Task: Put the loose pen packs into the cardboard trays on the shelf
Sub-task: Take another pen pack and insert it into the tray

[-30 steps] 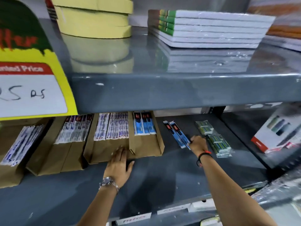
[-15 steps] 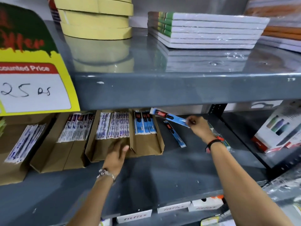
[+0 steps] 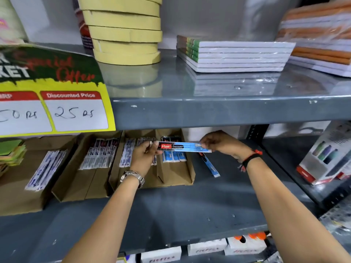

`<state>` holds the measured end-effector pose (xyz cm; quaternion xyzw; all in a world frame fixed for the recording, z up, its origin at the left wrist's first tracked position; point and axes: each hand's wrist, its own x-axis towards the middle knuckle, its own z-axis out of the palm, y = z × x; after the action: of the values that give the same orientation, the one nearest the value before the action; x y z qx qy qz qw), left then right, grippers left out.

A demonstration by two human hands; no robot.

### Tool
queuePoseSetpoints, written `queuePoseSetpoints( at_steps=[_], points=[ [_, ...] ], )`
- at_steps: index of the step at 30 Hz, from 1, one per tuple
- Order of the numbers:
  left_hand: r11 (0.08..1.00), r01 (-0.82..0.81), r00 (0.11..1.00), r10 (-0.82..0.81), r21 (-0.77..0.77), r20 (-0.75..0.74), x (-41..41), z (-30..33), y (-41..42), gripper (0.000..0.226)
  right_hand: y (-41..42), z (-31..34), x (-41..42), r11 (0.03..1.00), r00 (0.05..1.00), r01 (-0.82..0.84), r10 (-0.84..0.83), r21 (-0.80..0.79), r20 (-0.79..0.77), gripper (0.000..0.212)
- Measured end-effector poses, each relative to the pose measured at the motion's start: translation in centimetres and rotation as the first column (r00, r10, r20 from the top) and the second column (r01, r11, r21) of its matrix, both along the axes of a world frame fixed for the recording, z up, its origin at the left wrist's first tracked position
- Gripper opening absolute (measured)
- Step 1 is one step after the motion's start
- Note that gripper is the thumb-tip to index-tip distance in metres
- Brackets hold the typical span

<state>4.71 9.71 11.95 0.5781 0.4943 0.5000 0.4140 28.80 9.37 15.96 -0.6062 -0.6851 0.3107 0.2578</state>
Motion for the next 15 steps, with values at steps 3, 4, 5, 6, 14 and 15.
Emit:
queuePoseSetpoints(
  at_steps=[3,4,5,6,14,15],
  points=[
    [0.997,-0.073,0.996,0.072,-0.013,-0.042,-0.2,-1.2,-0.5,0.023,-0.5,-0.9,-0.3,0.996,0.978,0.058,-0.070,-0.065,-0.197,0.016],
    [0.992,-0.123,0.987,0.119,-0.027,-0.110,-0.5,-2.1,-0.7,0.031,-0.5,-1.4,-0.7,0.991,0.941,0.113,-0.131,-0.076,-0.313,0.020],
    [0.987,-0.155,0.967,0.142,-0.045,-0.213,-1.0,-3.2,-1.0,0.038,-0.4,-2.1,-1.2,0.980,0.877,0.172,-0.197,-0.097,-0.438,0.029],
    [0.986,-0.153,0.933,0.122,-0.066,-0.337,-1.4,-4.5,-1.3,0.044,-0.2,-3.0,-1.7,0.966,0.806,0.223,-0.257,-0.128,-0.534,0.036],
    [0.992,0.086,0.487,-0.126,-0.096,-0.864,-2.5,-12.5,-2.5,0.086,4.3,-9.8,-8.4,0.843,0.734,0.495,-0.535,-0.209,-0.417,0.027],
    [0.990,0.106,0.465,-0.132,-0.092,-0.876,-2.5,-13.1,-2.6,0.085,4.9,-10.3,-9.0,0.826,0.728,0.525,-0.561,-0.206,-0.396,0.026]
  ],
)
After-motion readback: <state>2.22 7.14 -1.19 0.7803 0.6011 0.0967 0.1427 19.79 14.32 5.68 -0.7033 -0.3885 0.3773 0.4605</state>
